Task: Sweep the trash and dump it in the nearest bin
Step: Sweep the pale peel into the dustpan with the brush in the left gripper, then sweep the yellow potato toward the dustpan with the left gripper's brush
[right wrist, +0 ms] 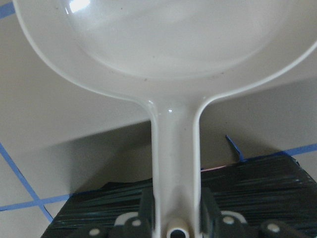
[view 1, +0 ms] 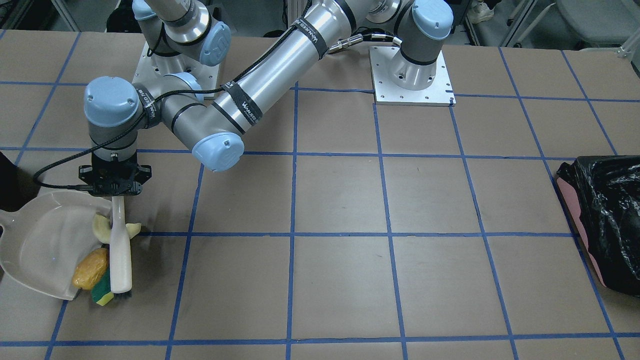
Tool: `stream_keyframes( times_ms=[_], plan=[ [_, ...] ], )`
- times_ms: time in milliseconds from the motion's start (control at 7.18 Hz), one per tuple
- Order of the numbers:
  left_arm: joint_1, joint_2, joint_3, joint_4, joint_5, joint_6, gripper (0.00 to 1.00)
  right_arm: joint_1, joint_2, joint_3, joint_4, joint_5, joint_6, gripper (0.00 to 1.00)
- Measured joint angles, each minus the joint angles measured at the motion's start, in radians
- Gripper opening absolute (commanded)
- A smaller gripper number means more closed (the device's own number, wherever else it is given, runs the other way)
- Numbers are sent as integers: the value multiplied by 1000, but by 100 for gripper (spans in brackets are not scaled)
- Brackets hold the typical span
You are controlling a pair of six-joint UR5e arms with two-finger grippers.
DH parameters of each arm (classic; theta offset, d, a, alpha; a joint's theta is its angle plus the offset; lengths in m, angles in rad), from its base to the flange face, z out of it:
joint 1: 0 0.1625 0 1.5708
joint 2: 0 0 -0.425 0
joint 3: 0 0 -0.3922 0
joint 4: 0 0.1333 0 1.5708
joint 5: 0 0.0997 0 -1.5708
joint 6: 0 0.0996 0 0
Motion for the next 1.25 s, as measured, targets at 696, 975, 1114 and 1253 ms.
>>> stream_keyframes(
  times_ms=[696, 975, 1114, 1253],
  plan=[
    [-70, -34, 114, 63, -70, -171, 0, 1, -17, 52, 2, 3, 37, 0],
    [-75, -13, 105, 61, -78, -179, 0, 1, -19, 53, 3, 4, 39, 0],
    [-74, 10, 67, 58, -76, -174, 0, 3, -20, 53, 4, 5, 41, 0],
    [-69, 38, 20, 56, -70, -172, 0, 9, -23, 56, 5, 6, 46, 0]
  ],
)
